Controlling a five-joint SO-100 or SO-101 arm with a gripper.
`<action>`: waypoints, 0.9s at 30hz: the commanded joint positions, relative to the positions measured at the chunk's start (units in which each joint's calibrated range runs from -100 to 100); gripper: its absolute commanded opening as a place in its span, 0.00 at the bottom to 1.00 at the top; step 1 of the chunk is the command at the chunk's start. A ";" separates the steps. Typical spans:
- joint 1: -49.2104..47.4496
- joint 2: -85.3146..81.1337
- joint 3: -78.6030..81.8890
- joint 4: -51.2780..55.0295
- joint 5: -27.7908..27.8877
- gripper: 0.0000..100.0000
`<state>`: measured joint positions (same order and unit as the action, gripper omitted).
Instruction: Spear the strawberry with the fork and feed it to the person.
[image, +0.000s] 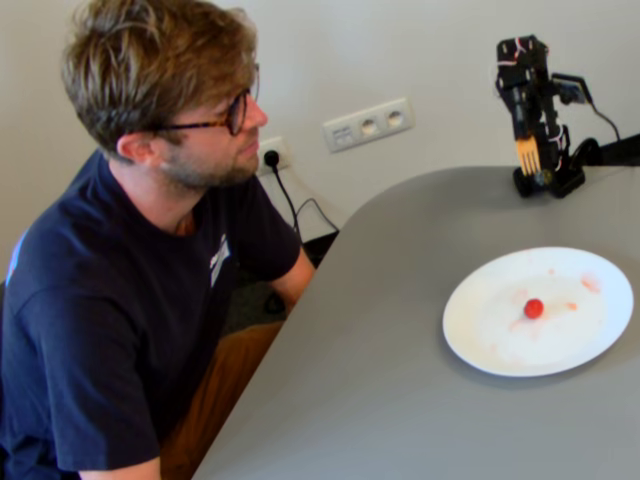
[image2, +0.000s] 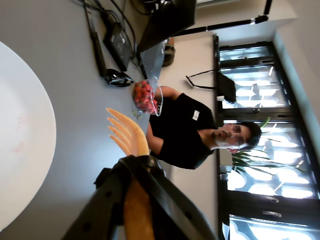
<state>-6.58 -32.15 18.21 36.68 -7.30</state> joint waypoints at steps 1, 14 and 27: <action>0.54 3.73 -3.24 -1.00 -0.25 0.01; 5.91 20.76 1.00 -4.74 -0.41 0.01; 5.76 28.47 4.88 -4.74 -0.41 0.01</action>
<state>-1.22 -3.92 23.37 32.73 -7.35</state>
